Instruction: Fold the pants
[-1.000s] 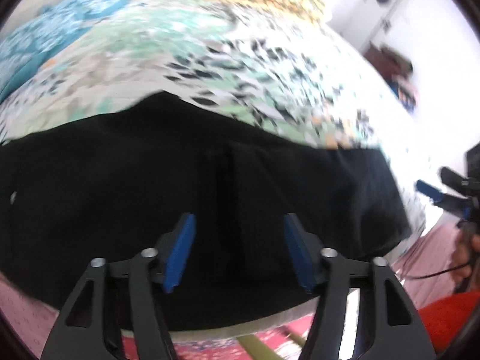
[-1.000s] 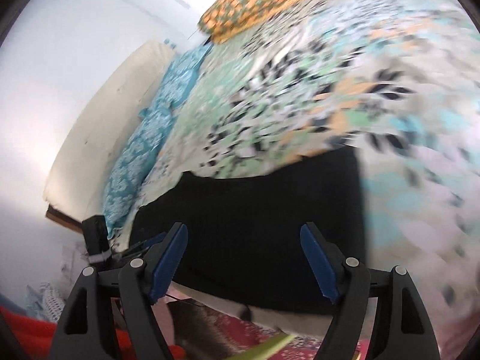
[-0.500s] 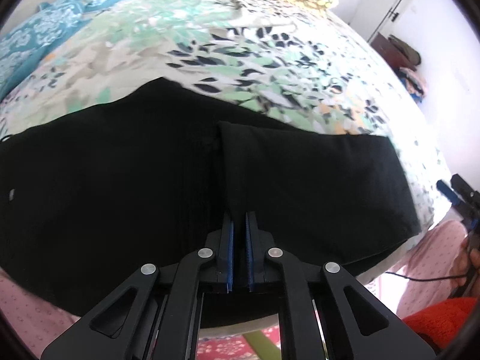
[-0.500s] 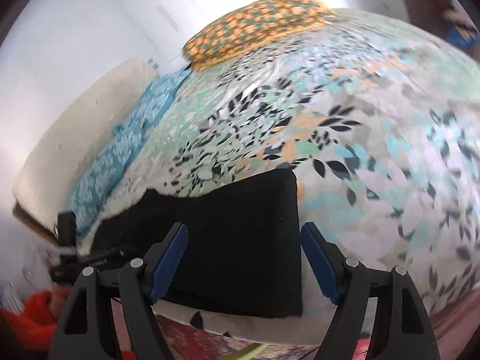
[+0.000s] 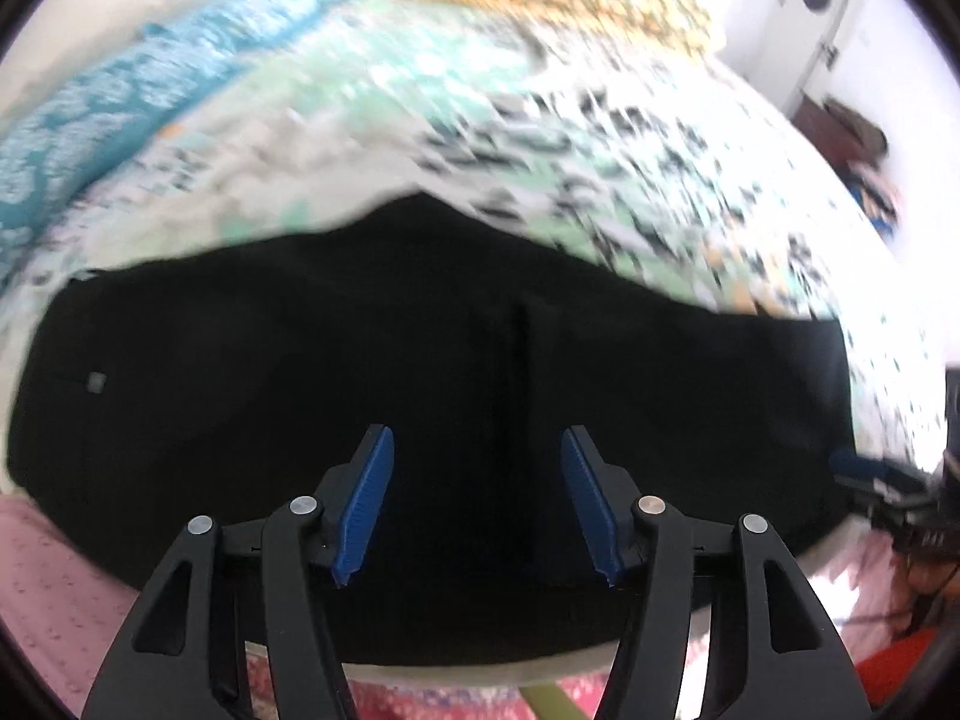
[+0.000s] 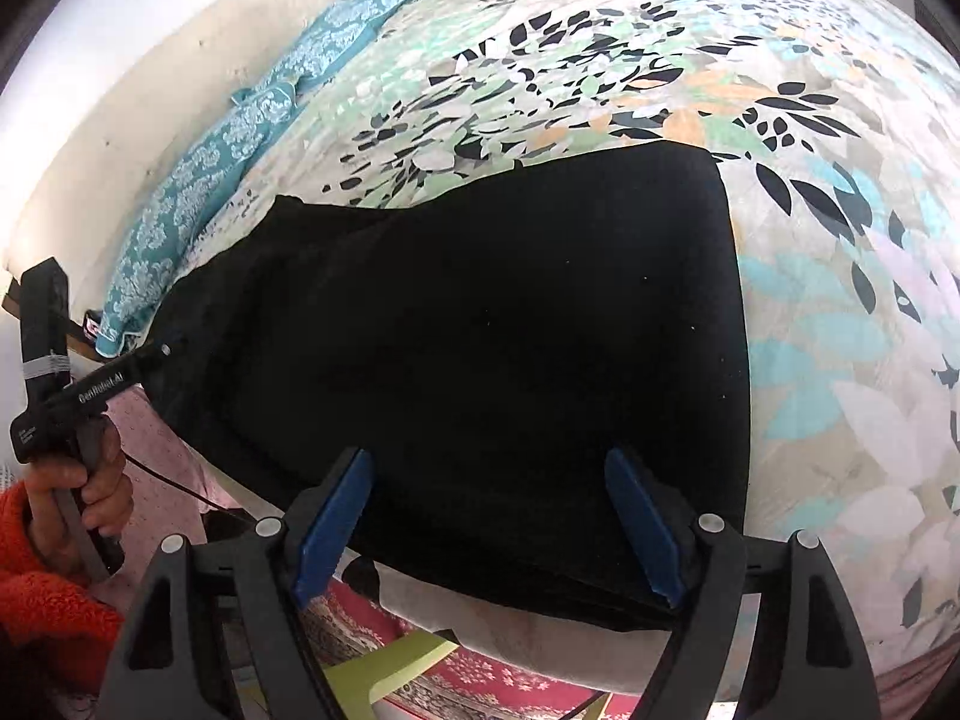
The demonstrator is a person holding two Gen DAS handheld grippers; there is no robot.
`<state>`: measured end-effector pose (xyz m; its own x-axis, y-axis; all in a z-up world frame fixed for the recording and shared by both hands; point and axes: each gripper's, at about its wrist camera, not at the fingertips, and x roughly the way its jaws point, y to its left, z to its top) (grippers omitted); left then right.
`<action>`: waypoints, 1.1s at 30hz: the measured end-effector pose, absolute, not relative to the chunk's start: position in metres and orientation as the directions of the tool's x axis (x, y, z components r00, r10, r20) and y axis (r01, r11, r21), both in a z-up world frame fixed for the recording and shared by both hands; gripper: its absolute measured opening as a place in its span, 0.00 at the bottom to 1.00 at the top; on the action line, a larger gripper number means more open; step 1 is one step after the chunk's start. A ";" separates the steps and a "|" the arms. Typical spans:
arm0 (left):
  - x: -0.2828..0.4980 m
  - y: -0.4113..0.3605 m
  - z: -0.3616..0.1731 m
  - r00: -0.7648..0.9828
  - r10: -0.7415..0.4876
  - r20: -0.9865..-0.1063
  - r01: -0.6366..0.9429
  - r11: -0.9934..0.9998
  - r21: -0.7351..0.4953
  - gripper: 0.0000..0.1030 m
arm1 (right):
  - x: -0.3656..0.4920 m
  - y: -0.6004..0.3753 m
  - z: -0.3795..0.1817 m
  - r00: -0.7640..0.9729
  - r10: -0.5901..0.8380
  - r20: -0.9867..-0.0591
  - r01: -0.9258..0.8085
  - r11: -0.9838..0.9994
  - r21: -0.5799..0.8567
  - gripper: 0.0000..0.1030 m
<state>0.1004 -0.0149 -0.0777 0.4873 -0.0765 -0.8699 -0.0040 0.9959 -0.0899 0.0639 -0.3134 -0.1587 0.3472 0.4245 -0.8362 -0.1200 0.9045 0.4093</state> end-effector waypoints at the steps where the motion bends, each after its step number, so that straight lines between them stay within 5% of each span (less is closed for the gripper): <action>1: 0.101 -0.016 -0.075 0.499 -0.081 -0.863 -0.005 0.995 -0.096 0.58 | 0.063 -0.312 -0.159 0.346 0.423 -0.838 -0.122 0.906 0.406 0.79; 5: 0.111 -0.039 -0.068 0.513 -0.141 -0.847 0.077 0.990 -0.118 0.63 | 0.061 -0.304 -0.159 0.350 0.402 -0.846 -0.138 0.916 0.378 0.83; 8: 0.127 -0.067 -0.082 0.469 -0.150 -0.870 0.166 0.983 -0.080 0.76 | 0.058 -0.296 -0.159 0.350 0.374 -0.859 -0.158 0.927 0.339 0.86; 22: 0.130 -0.079 -0.128 0.433 -0.091 -0.897 0.205 0.979 0.000 0.80 | 0.073 -0.316 -0.095 0.500 0.321 -0.804 -0.063 0.940 0.336 0.88; 27: 0.135 -0.068 -0.134 0.407 -0.116 -0.906 0.162 0.985 -0.054 0.90 | 0.117 -0.323 -0.120 0.475 0.289 -0.831 0.008 0.943 0.332 0.88; 33: 0.133 -0.069 -0.134 0.411 -0.116 -0.904 0.168 0.985 -0.050 0.91 | 0.126 -0.306 -0.155 0.382 0.186 -0.905 0.001 0.979 0.202 0.89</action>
